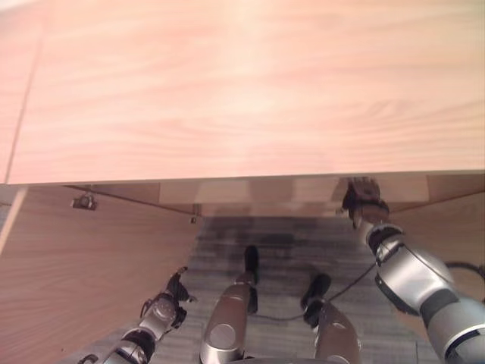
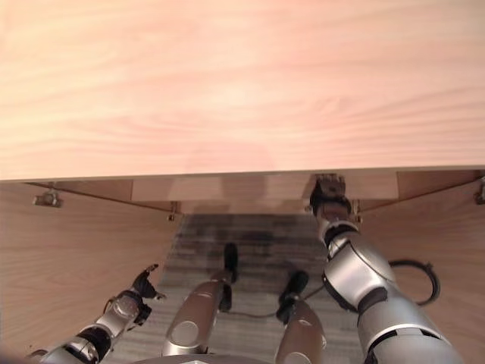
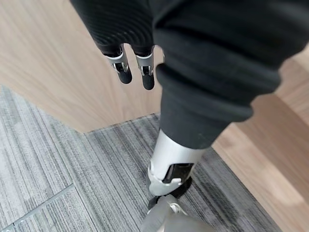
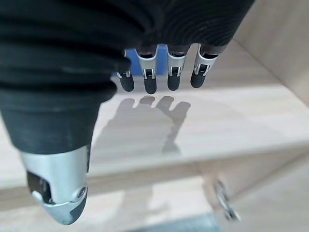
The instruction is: Put the empty folder in the office cabinet
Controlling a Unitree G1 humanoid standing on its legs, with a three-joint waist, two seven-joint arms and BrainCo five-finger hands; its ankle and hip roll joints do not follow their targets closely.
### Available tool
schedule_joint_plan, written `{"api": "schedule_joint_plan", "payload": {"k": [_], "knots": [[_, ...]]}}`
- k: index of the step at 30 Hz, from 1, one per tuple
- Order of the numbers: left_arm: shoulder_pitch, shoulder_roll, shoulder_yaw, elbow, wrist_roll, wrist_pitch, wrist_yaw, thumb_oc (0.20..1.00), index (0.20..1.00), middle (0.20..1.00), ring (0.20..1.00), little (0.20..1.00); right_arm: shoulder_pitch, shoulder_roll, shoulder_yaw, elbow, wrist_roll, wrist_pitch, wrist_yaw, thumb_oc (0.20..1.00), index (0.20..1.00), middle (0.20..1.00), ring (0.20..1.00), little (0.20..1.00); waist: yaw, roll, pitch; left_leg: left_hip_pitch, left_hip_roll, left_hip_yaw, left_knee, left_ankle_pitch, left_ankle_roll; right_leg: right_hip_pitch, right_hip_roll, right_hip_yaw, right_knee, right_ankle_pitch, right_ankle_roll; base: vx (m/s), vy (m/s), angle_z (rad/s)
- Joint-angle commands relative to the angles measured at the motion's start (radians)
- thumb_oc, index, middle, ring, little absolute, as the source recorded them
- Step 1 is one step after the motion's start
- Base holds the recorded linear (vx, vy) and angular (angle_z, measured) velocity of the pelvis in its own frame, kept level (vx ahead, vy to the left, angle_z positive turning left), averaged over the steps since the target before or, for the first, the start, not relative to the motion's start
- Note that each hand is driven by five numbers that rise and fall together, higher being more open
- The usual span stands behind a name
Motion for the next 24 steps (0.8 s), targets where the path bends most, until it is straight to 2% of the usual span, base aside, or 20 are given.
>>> {"api": "schedule_joint_plan", "payload": {"k": [1, 3, 5, 7, 8, 9, 10, 13, 16, 21, 22, 24], "knots": [[0.043, -0.005, -0.007, 0.045, 0.067, 0.008, -0.030, 1.000, 1.000, 1.000, 1.000, 1.000, 0.044, 0.006, -0.008, 0.046, -0.006, -0.027, 0.022, 1.000, 1.000, 1.000, 1.000, 1.000, 0.001, -0.067, -0.024, -0.004, 0.021, -0.016, 0.088, -0.078, -0.055, 0.125, 0.058, 0.002, -0.286, 0.101, 0.071, 0.07, -0.074, -0.07], [0.036, -0.013, 0.014, 0.071, 0.076, 0.016, -0.038, 1.000, 1.000, 1.000, 1.000, 1.000, 0.130, 0.022, -0.041, 0.034, 0.016, -0.042, 0.040, 1.000, 1.000, 1.000, 1.000, 1.000, -0.017, -0.080, -0.029, 0.019, 0.031, -0.038, 0.164, -0.138, -0.047, 0.167, 0.073, 0.029, -0.287, 0.088, 0.061, 0.06, -0.006, -0.10], [0.022, -0.033, 0.040, 0.115, 0.082, 0.026, -0.038, 1.000, 1.000, 1.000, 1.000, 1.000, 0.206, 0.046, -0.084, 0.026, 0.046, -0.046, 0.050, 1.000, 1.000, 1.000, 1.000, 1.000, -0.028, -0.098, -0.046, 0.046, 0.013, -0.088, 0.251, -0.215, -0.037, 0.208, 0.080, 0.059, -0.288, 0.078, 0.055, 0.05, 0.097, -0.21], [0.015, -0.064, 0.043, 0.153, 0.081, 0.031, -0.035, 1.000, 1.000, 1.000, 1.000, 1.000, 0.275, 0.072, -0.134, 0.019, 0.093, -0.044, 0.046, 1.000, 1.000, 1.000, 1.000, 1.000, -0.048, -0.117, -0.062, 0.082, -0.027, -0.157, 0.289, -0.227, -0.022, 0.228, 0.078, 0.079, -0.281, 0.086, 0.049, 0.00, 0.120, -0.58], [0.016, -0.064, 0.042, 0.153, 0.081, 0.031, -0.035, 1.000, 1.000, 1.000, 1.000, 1.000, 0.276, 0.072, -0.134, 0.018, 0.093, -0.044, 0.046, 1.000, 1.000, 1.000, 1.000, 1.000, -0.047, -0.117, -0.061, 0.083, -0.027, -0.157, 0.290, -0.228, -0.022, 0.230, 0.078, 0.079, -0.282, 0.086, 0.049, 0.12, 0.122, -0.54], [0.008, -0.092, 0.047, 0.191, 0.088, 0.042, -0.028, 1.000, 1.000, 1.000, 1.000, 1.000, 0.361, 0.106, -0.182, 0.005, 0.137, -0.048, 0.047, 1.000, 1.000, 1.000, 1.000, 1.000, -0.077, -0.123, -0.099, 0.149, -0.041, -0.204, 0.240, -0.262, -0.014, 0.253, 0.095, 0.102, -0.279, 0.081, 0.055, 0.08, 0.092, -0.34], [0.009, -0.093, 0.047, 0.192, 0.088, 0.042, -0.028, 1.000, 1.000, 1.000, 1.000, 1.000, 0.362, 0.105, -0.182, 0.005, 0.137, -0.048, 0.047, 1.000, 1.000, 1.000, 1.000, 1.000, -0.076, -0.123, -0.098, 0.152, -0.041, -0.204, 0.237, -0.261, -0.014, 0.255, 0.095, 0.102, -0.279, 0.081, 0.055, 0.10, 0.152, -0.21], [-0.006, -0.130, 0.062, 0.246, 0.102, 0.054, -0.027, 1.000, 1.000, 1.000, 1.000, 1.000, 0.485, 0.131, -0.277, -0.016, 0.221, -0.058, 0.034, 1.000, 1.000, 1.000, 1.000, 1.000, -0.151, -0.130, -0.177, 0.247, -0.048, -0.184, 0.086, -0.253, -0.011, 0.253, 0.089, 0.132, -0.277, 0.096, 0.070, 0.05, 0.218, -0.33], [-0.002, -0.137, 0.074, 0.276, 0.129, 0.058, -0.028, 1.000, 1.000, 1.000, 1.000, 1.000, 0.619, 0.140, -0.371, -0.021, 0.315, -0.072, 0.039, 1.000, 1.000, 1.000, 1.000, 1.000, -0.202, -0.130, -0.237, 0.326, -0.075, -0.135, -0.035, -0.227, 0.002, 0.248, 0.071, 0.177, -0.281, 0.126, 0.089, 0.02, 0.324, -0.58], [0.021, -0.140, 0.128, 0.304, 0.093, 0.063, -0.033, 1.000, 1.000, 1.000, 1.000, 1.000, 0.712, 0.160, -0.511, -0.031, 0.459, -0.095, 0.020, 1.000, 1.000, 1.000, 1.000, 1.000, -0.246, -0.123, -0.255, 0.384, -0.111, -0.083, -0.134, -0.197, 0.024, 0.212, 0.056, 0.229, -0.276, 0.177, 0.114, -0.10, 0.210, -0.68], [0.035, -0.148, 0.139, 0.321, 0.100, 0.064, -0.037, 1.000, 1.000, 1.000, 1.000, 1.000, 0.748, 0.179, -0.545, -0.033, 0.496, -0.106, 0.016, 1.000, 1.000, 1.000, 1.000, 1.000, -0.269, -0.121, -0.250, 0.390, -0.127, -0.062, -0.150, -0.191, 0.036, 0.189, 0.048, 0.252, -0.273, 0.198, 0.125, -0.12, 0.191, -0.45], [0.042, -0.153, 0.142, 0.330, 0.105, 0.063, -0.039, 1.000, 1.000, 1.000, 1.000, 1.000, 0.763, 0.188, -0.556, -0.034, 0.509, -0.110, 0.016, 1.000, 1.000, 1.000, 1.000, 1.000, -0.280, -0.122, -0.248, 0.391, -0.133, -0.048, -0.153, -0.191, 0.039, 0.178, 0.044, 0.263, -0.270, 0.207, 0.130, -0.10, 0.140, -0.39]]}}
